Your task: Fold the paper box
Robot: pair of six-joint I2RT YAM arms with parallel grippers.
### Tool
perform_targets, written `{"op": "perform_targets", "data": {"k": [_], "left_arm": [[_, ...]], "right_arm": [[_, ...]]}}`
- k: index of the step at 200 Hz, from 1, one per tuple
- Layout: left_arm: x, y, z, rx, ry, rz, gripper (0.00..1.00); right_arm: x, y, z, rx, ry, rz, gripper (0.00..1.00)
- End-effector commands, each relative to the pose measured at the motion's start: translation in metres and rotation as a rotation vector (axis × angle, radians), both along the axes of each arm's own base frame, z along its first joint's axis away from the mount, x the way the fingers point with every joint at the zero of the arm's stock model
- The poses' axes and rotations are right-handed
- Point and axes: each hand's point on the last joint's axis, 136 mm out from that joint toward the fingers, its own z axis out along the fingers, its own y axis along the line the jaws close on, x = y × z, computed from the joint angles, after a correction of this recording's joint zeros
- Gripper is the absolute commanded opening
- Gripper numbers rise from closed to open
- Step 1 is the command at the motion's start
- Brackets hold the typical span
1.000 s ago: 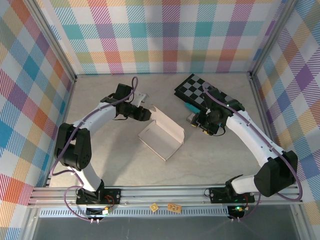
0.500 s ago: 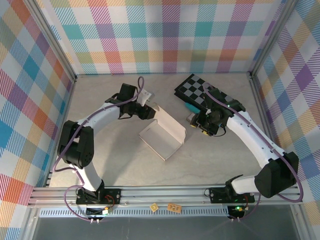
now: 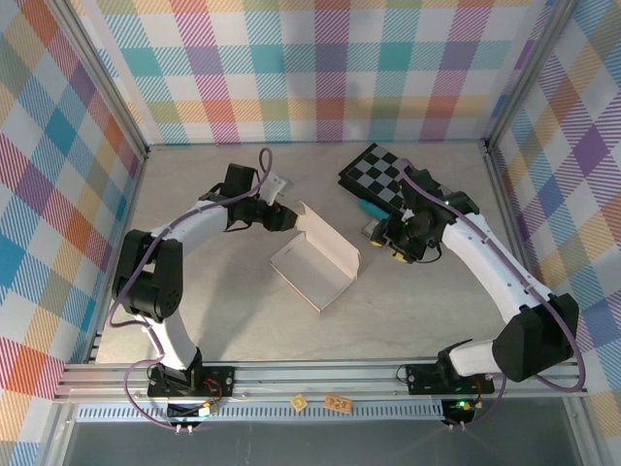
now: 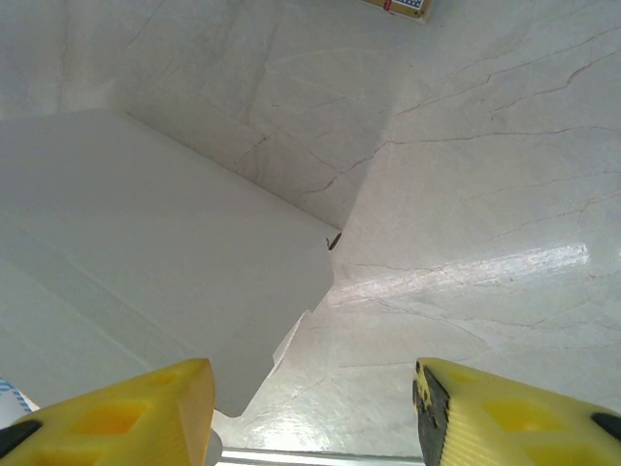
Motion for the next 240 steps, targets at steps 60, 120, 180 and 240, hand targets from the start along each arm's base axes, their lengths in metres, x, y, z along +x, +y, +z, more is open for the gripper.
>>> {"op": "perform_targets", "data": {"k": [60,120,180,240], "left_arm": [[0.0,-0.026,-0.003,-0.102,0.014,-0.116,0.4],[0.006,-0.031,-0.015,-0.01,-0.03,-0.068,0.3],[0.014,-0.025,-0.002,-0.023,-0.113,-0.057,0.45],[0.006,-0.036,0.01,-0.141,-0.076,-0.189,0.42]], "right_arm": [[-0.004,0.003,0.007,0.029,0.013,0.023,0.57],[-0.003,0.005,0.003,0.037,0.023,0.021,0.57],[-0.002,0.006,0.002,0.039,0.028,0.028,0.57],[-0.003,0.007,0.001,0.043,0.039,0.031,0.57]]}}
